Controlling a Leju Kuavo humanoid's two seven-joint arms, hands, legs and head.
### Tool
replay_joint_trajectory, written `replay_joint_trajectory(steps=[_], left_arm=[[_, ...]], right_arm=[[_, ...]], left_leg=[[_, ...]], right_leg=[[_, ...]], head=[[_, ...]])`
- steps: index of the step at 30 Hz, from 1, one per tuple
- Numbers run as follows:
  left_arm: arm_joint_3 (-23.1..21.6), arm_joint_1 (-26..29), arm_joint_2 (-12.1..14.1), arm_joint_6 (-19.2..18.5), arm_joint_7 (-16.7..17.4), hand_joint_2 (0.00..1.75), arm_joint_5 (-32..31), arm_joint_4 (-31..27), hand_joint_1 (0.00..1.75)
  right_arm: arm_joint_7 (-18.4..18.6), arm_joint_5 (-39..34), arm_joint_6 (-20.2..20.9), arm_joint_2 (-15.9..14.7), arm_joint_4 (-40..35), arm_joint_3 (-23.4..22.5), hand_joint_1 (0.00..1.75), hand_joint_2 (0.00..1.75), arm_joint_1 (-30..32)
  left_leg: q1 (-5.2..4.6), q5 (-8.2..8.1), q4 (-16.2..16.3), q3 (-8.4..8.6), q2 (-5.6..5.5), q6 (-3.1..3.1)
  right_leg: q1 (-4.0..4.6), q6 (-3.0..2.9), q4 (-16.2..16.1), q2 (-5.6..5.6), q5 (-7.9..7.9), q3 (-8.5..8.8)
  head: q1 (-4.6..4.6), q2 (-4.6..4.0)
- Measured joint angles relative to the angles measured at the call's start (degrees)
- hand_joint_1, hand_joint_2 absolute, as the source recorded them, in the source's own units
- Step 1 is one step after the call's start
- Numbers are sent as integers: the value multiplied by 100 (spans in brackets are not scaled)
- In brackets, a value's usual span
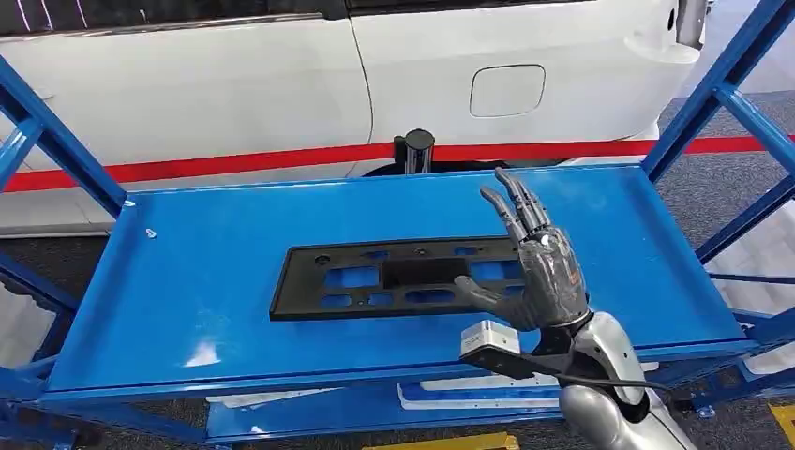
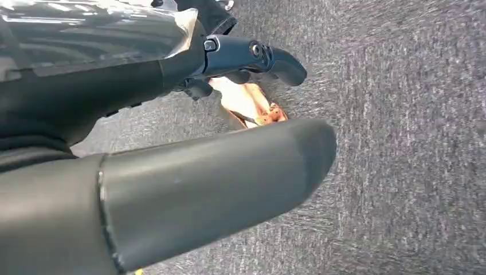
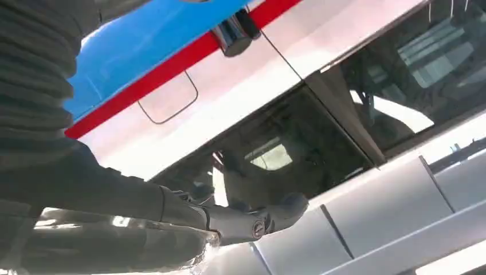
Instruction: Take the parts from the cabinet and place them on the table.
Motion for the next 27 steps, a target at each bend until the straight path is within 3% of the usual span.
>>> replay_joint_trajectory(steps=[15,27], left_arm=[[0,0,2,41,-46,0,46,-2,0],[0,-2,0,22,-17,0,35,-2,0]], right_arm=[[70,0,133,398,396,243,0,175,-19],[405,208,750,688,1110,658,0,175,-168]], left_leg=[[0,0,0,0,0,0],[0,0,0,2,1,0]], right_leg=[[0,0,0,-1,0,2],[0,0,0,-1,0,3]], head=[[0,0],[0,-2]])
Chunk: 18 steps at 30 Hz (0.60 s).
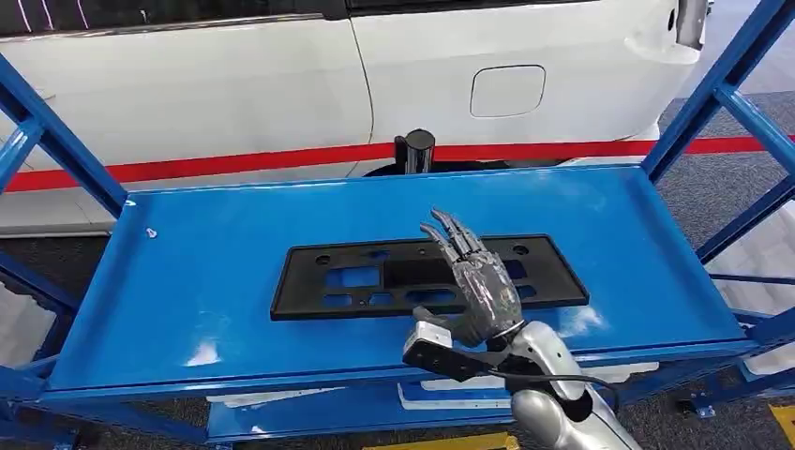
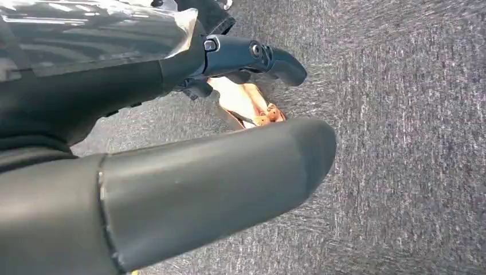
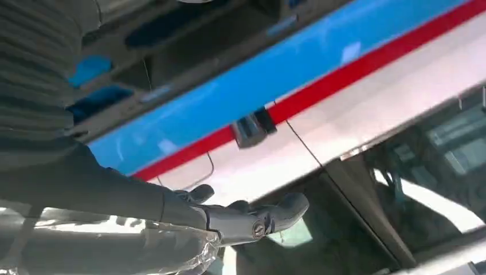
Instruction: Take the parts from the cabinet and place them on the table.
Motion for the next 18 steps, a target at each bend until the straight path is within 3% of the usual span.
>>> replay_joint_trajectory(steps=[7,18], left_arm=[[0,-23,-31,4,190,0,-90,-2,0],[0,-27,-33,0,120,0,-57,-2,0]], right_arm=[[448,503,330,212,94,194,0,175,274],[505,774,485,398,183,273,0,175,380]], left_leg=[[0,-1,-1,-3,-1,0],[-1,0,-1,0,1,-1]], right_leg=[[1,0,0,0,-1,-4],[0,0,0,2,-1,-2]], head=[[0,2],[0,2]])
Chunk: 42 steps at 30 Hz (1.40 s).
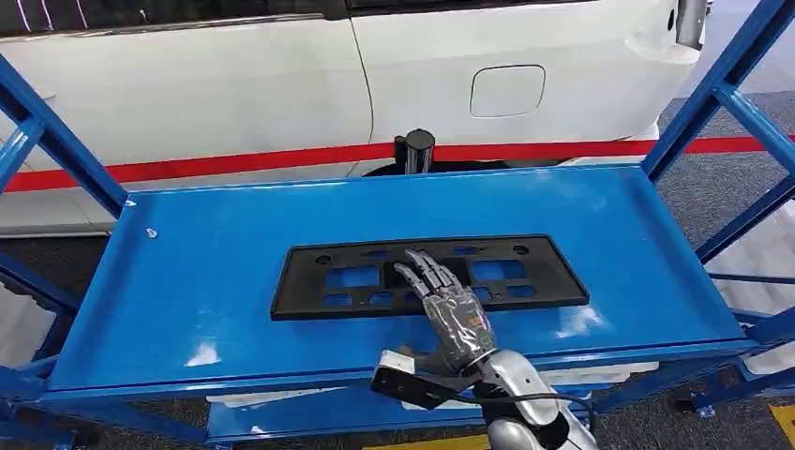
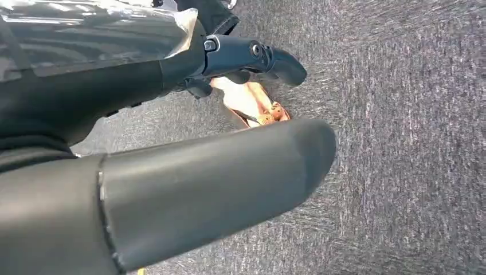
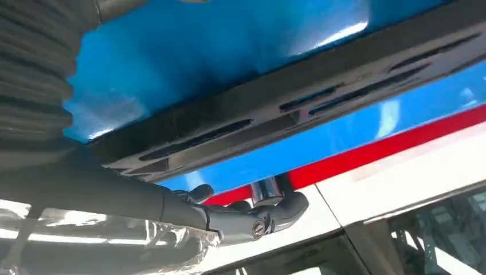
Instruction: Take the parts from the cabinet and place them on the table.
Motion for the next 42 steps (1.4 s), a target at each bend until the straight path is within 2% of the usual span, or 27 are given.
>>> replay_joint_trajectory(steps=[6,13,20,21,22,24,29,37,42], left_arm=[[0,0,-2,-26,-24,0,-28,-7,0],[0,0,0,-74,-37,0,-72,-24,0],[-13,-5,4,-101,-37,0,-171,-61,0],[-13,-5,4,-107,-37,0,-183,-61,0],[-15,-5,4,-109,-37,0,-195,-63,0],[-17,-5,7,-122,-37,0,-223,-66,0],[-17,-4,20,-157,-48,0,-225,-92,0],[-17,-4,50,-179,-343,0,-203,-109,0],[-13,-1,52,11,-887,0,8,-111,0]], right_arm=[[79,588,-132,98,131,-50,0,175,-6],[253,1299,-560,373,882,-415,0,175,-320],[483,1687,-595,564,1307,-702,2,175,-476],[514,1741,-571,592,1340,-758,37,175,-476],[525,1772,-557,610,1357,-791,164,175,-475],[551,1807,-516,640,1403,-879,171,175,-462],[553,1969,-422,719,1447,-1073,171,175,-376],[430,2019,-411,763,1300,-1338,169,175,-203],[127,1904,-538,723,772,-1578,169,175,137]], left_leg=[[1,0,-1,-2,0,0],[0,1,0,1,1,-1],[0,1,0,6,1,-1],[0,1,0,6,1,-1],[0,1,0,7,2,-1],[0,1,0,9,2,-1],[-3,1,0,20,2,-1],[-5,0,0,25,1,0],[-4,0,0,18,-3,0]], right_leg=[[0,0,0,0,0,0],[0,0,0,-1,0,2],[1,0,0,-1,0,3],[1,0,0,0,0,4],[1,0,0,0,0,4],[1,0,0,-1,0,9],[0,0,-1,-1,0,22],[0,0,-2,-1,0,25],[0,1,-2,-2,-1,20]], head=[[0,0],[0,-2],[0,0],[0,-2],[0,0],[0,0],[0,0],[0,0],[0,0]])
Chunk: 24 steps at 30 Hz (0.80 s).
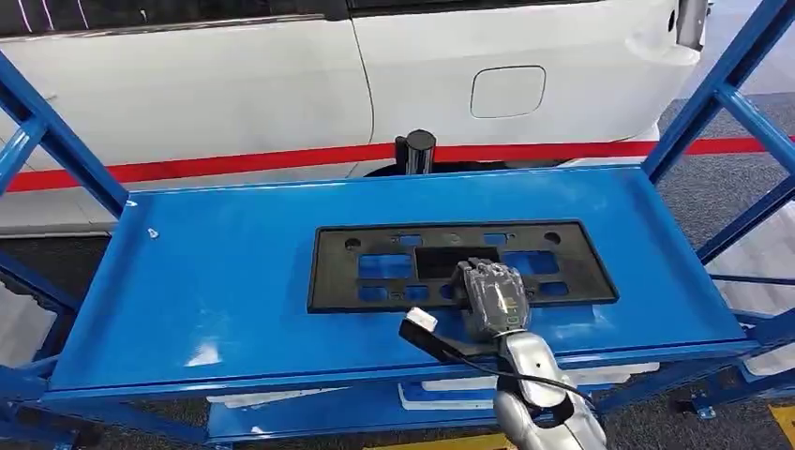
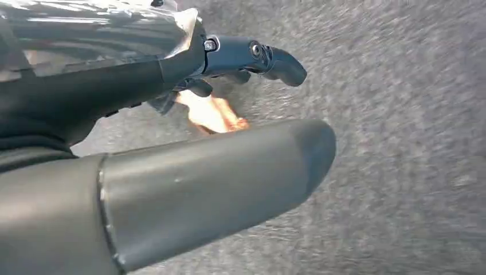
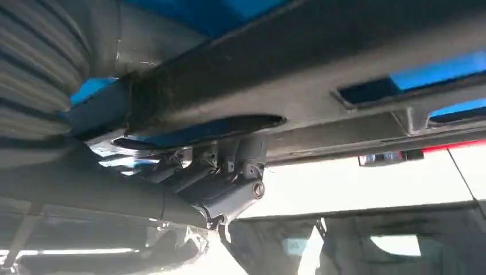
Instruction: Take the parts from the cabinet and place them on the table.
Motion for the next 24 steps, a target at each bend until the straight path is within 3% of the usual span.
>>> replay_joint_trajectory(steps=[4,14,19,24], left_arm=[[89,-7,0,136,-315,0,334,0,0],[249,-10,0,149,-359,0,440,0,0],[463,-21,7,-37,-663,0,858,0,0],[719,-16,44,92,-632,0,1093,7,0]], right_arm=[[-267,-193,-166,-61,-579,-212,169,175,283],[-379,-274,-219,-144,-1251,-427,164,175,588],[-1015,-740,-895,-333,-1872,-514,159,175,914],[-1724,-1632,-1891,-890,-2727,-661,152,175,1358]], left_leg=[[0,-1,0,-2,1,0],[0,-4,0,1,2,-5],[0,-4,0,-1,1,-5],[0,-14,-1,-8,4,-4]], right_leg=[[0,0,-1,0,0,-2],[0,0,-2,3,0,-2],[1,0,-2,1,-1,-6],[-1,0,-2,5,-4,-8]], head=[[0,0],[2,0],[0,-2],[0,-2]])
